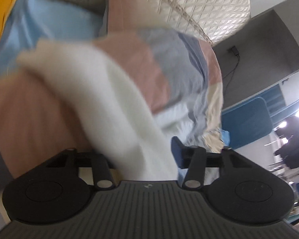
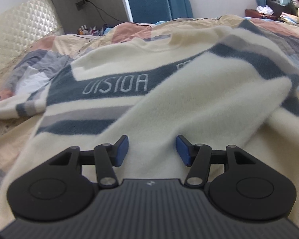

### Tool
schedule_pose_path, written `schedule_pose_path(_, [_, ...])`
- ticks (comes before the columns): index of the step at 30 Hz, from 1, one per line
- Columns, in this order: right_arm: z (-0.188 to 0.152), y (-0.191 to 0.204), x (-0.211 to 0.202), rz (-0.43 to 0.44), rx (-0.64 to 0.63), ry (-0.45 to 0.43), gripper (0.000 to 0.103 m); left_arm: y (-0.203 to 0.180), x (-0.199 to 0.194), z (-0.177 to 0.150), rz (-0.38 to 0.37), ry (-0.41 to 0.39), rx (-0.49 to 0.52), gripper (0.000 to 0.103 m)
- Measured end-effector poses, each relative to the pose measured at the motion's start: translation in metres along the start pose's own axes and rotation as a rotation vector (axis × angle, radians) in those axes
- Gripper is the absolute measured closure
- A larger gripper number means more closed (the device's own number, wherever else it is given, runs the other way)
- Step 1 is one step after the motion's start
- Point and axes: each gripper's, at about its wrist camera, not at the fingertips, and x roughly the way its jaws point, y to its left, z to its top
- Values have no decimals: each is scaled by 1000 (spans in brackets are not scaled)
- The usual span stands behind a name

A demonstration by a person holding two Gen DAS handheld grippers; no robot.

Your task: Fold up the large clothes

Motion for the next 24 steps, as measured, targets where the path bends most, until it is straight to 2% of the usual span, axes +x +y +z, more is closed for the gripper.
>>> schedule_pose_path(1, [1,1,2,-9,-5,-3,46,-1,0,9,41,-12,12,64])
schedule_pose_path(3, [1,3,5,-23,-15,-11,46,2,-4,24,104,-67,41,71])
schedule_pose_path(4, [1,4,6,-28,-15,-13,46,4,-8,30,120,-93,55,85])
schedule_pose_path(6, [1,5,8,-37,-16,-18,46,6,-8,42,161,-117,114,93])
schedule_pose_path(9, [0,7,5,-45,-28,-30,46,-8,-13,46,159,-124,233,94])
schedule_pose_path(13, [2,5,-8,-39,-41,-63,48,-69,-38,27,155,-212,508,95])
schedule_pose_path(15, [3,8,-14,-66,-71,-81,48,-101,-58,16,127,-239,610,95])
schedule_pose_path(19, [8,5,-31,-31,-60,-105,48,-169,-103,-12,65,-278,806,95])
schedule_pose_path(24, [15,-5,-65,-17,-26,-166,48,-236,-163,-73,-47,-317,990,95])
